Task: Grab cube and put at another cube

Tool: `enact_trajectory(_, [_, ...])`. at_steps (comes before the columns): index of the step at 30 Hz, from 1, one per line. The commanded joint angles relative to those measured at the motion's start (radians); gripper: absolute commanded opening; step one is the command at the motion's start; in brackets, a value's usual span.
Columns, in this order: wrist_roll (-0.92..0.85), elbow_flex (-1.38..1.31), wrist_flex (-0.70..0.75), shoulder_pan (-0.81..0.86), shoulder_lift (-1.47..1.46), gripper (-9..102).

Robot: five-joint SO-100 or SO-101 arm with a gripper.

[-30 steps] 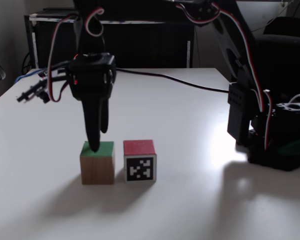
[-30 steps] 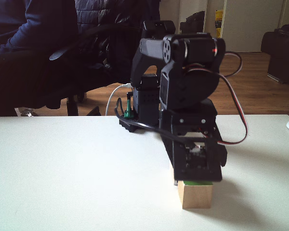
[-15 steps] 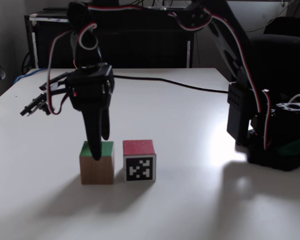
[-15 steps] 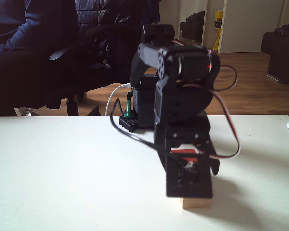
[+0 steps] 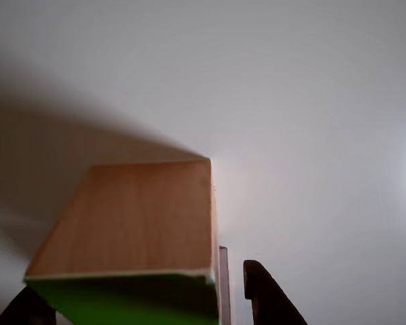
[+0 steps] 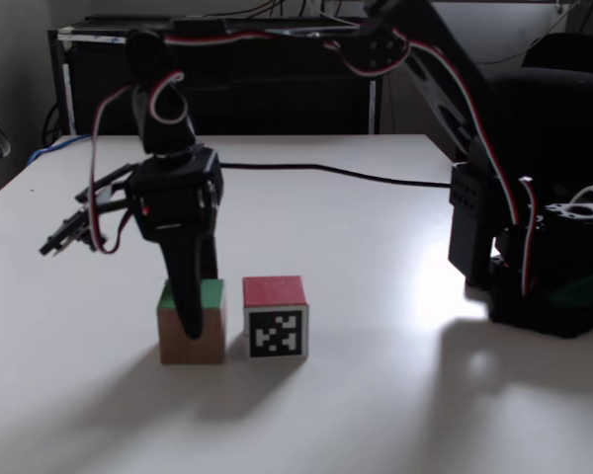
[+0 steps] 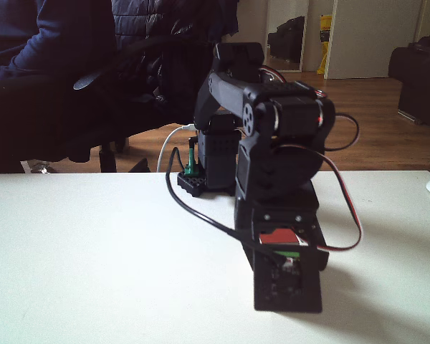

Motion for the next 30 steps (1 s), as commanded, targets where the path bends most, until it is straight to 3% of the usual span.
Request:
enact_trajectory(1, [0.014,-0.058,-0.003,-0.014,0.003,40])
enact_trajectory(14, [0.074,-0.196,0.028,-0.034,-0.080,17])
enact_trajectory(22, [0.104,-0.150,0.028,-0.051,-0.043,13])
enact_trajectory(30, [0.152,0.025,0.028,-0.092,0.222,12])
